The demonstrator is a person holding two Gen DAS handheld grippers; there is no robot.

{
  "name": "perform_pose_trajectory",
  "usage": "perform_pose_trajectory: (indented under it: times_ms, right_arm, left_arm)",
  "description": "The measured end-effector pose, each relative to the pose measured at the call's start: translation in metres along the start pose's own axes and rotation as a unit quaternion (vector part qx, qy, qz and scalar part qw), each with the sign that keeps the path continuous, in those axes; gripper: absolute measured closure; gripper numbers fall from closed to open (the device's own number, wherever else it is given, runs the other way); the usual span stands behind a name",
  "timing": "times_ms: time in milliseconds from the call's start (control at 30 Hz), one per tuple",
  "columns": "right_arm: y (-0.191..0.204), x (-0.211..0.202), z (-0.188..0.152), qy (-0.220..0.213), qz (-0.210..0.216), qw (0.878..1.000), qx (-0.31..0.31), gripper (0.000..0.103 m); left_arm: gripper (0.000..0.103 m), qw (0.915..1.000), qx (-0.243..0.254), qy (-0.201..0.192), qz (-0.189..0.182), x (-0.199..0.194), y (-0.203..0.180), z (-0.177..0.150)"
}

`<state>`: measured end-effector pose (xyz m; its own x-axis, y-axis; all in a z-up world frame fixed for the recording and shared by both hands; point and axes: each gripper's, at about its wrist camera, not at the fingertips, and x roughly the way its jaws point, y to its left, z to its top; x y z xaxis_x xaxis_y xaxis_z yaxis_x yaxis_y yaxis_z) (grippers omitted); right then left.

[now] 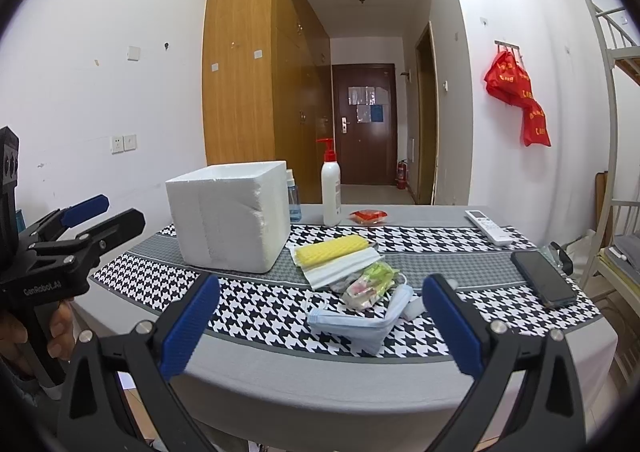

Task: Organize soft objects

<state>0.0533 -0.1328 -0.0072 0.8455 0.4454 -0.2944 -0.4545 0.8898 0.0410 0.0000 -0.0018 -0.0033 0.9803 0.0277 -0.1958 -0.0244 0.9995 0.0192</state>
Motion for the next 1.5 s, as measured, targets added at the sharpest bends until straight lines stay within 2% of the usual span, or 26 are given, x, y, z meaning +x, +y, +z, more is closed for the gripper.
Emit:
perform_pose_trajectory:
  times_ms: [500,1100,1500]
  right_arm:
    - [0.0,0.002,0.0,0.001,0.003,1.0,0.0,0.001]
    - [0.0,0.005,-0.001,0.007,0.001,1.0,0.001,0.001]
    - [-0.02,0.023,-0.008,0.031,-0.016,0.999,0.016,0.001]
  left_arm:
    - [0.001,1.0,0.003,0.0,0.003,-0.001,-0.002,0.0]
    - [0.001,0.9999,0.002,0.008,-0.011,0.0,-0.004,-0.001]
    - [0.001,0.9984,0.007,0.042,-0.039,0.027,-0.012,-0.008]
